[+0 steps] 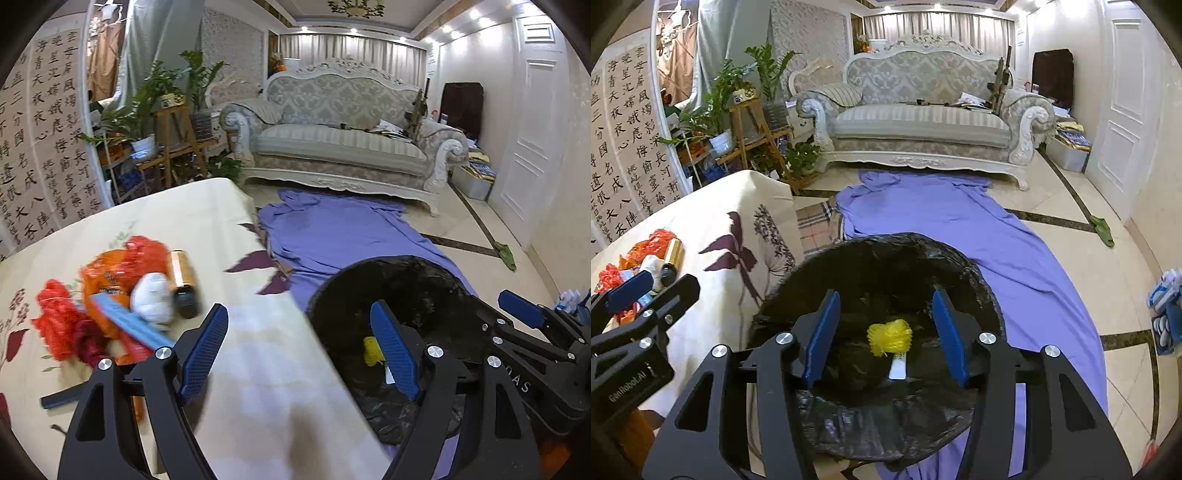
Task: Collect trash
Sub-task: 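Carry both items over the black bin and open both tools to drop them, then move both tools back to the table and grasp the orange foam net with the left tool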
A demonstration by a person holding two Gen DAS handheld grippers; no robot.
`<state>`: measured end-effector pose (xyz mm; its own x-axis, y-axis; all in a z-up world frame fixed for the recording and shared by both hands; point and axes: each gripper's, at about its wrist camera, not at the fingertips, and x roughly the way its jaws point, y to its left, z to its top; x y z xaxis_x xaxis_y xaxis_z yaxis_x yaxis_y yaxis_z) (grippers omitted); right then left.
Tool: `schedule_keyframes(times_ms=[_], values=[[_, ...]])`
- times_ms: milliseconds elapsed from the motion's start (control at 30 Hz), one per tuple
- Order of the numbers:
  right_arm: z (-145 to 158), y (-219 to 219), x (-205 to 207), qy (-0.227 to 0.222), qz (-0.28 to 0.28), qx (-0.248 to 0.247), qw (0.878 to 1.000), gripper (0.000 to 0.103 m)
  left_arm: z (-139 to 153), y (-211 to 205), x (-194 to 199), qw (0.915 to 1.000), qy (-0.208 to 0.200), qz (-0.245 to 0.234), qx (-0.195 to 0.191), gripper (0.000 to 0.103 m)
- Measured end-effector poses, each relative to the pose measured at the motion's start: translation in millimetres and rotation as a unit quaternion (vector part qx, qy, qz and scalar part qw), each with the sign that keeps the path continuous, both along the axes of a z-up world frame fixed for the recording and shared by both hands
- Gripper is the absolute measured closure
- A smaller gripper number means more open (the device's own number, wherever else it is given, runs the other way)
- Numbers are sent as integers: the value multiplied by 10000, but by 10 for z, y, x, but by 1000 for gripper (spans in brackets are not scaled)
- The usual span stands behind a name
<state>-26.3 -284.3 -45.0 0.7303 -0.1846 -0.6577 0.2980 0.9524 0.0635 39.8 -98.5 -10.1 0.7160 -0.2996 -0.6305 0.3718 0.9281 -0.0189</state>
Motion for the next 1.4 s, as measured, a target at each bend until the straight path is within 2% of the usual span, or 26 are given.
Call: schedule_keyframes(times_ms=[333,567,733,1067,1400], values=[[66,550,39,-85,718,137,9973,49,115,673,-159,9970,-103,754,100,26],[72,997,25,-136,1339,238,9906,49,89,1172,-340,9899,-163,1373,317,26],[84,1275,-2,-124,1721,239,9847,49,0,1496,-405,9834,-24,1770,395,26],[98,1574,-8,-44,2125,208,9769,49,-49,1778,-392,9769,75,2104,372,26],[202,1830,304,-52,2430,123,9699,49,-78,1945,44,9742,140,2230,318,26]])
